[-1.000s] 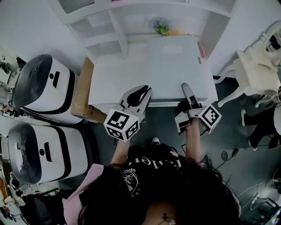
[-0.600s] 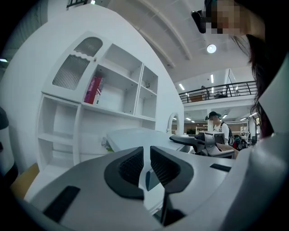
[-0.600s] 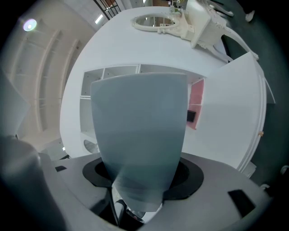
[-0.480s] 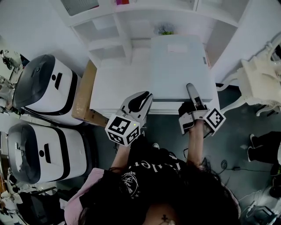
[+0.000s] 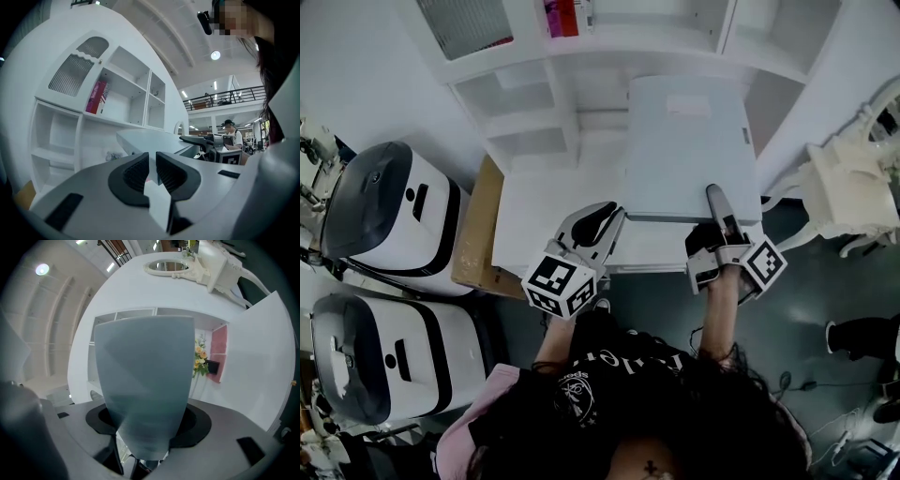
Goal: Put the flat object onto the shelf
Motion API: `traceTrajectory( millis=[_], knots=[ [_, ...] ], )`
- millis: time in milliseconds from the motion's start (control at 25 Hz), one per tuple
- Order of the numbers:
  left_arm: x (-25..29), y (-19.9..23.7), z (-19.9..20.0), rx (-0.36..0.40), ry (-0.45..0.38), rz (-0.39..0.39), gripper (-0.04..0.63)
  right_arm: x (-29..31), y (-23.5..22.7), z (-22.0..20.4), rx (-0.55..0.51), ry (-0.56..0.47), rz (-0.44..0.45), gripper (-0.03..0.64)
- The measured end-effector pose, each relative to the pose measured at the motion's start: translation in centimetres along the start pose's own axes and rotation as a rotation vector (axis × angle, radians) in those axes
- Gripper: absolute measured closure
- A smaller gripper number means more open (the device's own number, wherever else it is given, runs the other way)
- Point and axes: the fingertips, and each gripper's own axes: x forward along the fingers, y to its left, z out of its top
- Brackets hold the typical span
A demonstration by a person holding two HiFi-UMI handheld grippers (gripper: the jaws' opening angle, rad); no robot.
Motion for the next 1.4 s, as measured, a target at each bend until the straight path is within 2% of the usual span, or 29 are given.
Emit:
traceTrajectory(
  millis=[280,440,600,840,1120,1400],
  knots=[
    [0.2,4.5,0.0,-0.011,0.010,0.022,0.545,2.4,3.5,0.6,0.020,-0.039,0.095,0.313],
    [0.3,5.5,0.0,-0.015,0.012,0.003,0.545,3.5,5.9,0.4,0.024,-0.040,0.163,0.313],
    [0.4,6.0,0.1,-0.024,0.007,-0.025,0.545,5.8,7.0,0.5,-0.010,-0.037,0.193,0.313],
    [0.6,7.4,0.9,-0.018,-0.014,-0.047,0.545,9.8,7.0,0.4,0.008,-0.036,0.191,0.313],
    [0.5,10.0,2.2,-0.005,-0.041,-0.049,0.545,13.6,7.6,0.7,-0.020,-0.041,0.166,0.313],
    [0.8,12.1,3.0,-0.001,-0.067,-0.043,0.545,17.7,7.7,1.8,0.061,-0.053,0.132,0.313]
  ],
)
